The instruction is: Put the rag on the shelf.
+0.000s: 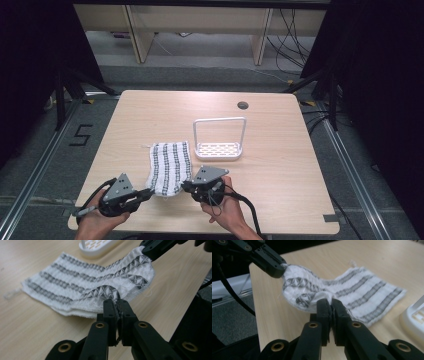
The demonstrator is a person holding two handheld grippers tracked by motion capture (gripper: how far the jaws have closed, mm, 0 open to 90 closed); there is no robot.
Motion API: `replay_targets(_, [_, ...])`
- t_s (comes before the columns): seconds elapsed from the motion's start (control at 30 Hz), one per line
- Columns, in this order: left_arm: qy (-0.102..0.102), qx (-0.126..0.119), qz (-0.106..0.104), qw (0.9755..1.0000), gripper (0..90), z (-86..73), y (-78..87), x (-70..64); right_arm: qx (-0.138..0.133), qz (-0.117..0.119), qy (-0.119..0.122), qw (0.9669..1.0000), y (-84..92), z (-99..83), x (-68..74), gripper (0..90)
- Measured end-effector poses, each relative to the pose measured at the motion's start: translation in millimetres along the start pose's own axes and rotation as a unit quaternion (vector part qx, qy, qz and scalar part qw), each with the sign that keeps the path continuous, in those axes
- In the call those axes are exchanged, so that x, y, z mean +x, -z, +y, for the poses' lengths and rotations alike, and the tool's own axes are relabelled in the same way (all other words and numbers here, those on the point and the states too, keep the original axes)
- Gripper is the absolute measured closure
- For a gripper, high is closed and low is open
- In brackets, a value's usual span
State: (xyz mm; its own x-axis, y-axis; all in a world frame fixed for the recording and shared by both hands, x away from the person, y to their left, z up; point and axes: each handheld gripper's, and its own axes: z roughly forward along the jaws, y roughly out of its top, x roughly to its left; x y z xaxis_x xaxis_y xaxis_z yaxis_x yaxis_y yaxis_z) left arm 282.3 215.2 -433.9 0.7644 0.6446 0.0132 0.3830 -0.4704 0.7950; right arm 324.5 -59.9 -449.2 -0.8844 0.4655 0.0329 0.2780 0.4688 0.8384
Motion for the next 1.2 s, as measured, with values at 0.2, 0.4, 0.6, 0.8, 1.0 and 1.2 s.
replay_targets(0.2, [0.003,-0.028,-0.025,0.9993,85.7,44.2,26.6,2.3,-0.031,0.000,0.010,0.9995,29.6,32.4,-0.1,86.5])
replay_targets(0.4, [-0.009,-0.051,-0.054,0.9972,85.7,85.8,42.2,-0.6,-0.068,-0.003,0.022,0.9975,68.1,63.6,-2.7,86.5])
replay_targets(0.6, [-0.032,-0.058,-0.075,0.9950,85.7,125.0,44.2,-9.4,-0.096,-0.013,0.015,0.9952,104.7,76.8,-10.7,86.6])
replay_targets(0.8, [-0.050,-0.058,-0.083,0.9936,85.6,154.6,29.5,-15.0,-0.120,-0.035,-0.005,0.9921,131.2,77.8,-20.0,86.6])
replay_targets(1.0, [-0.052,-0.062,-0.083,0.9933,85.7,180.1,16.3,-10.8,-0.135,-0.056,-0.014,0.9892,148.9,75.0,-32.1,86.6])
replay_targets(1.2, [-0.052,-0.071,-0.081,0.9929,85.6,199.7,8.2,-6.4,-0.155,-0.077,-0.024,0.9847,160.9,75.2,-47.0,86.6])
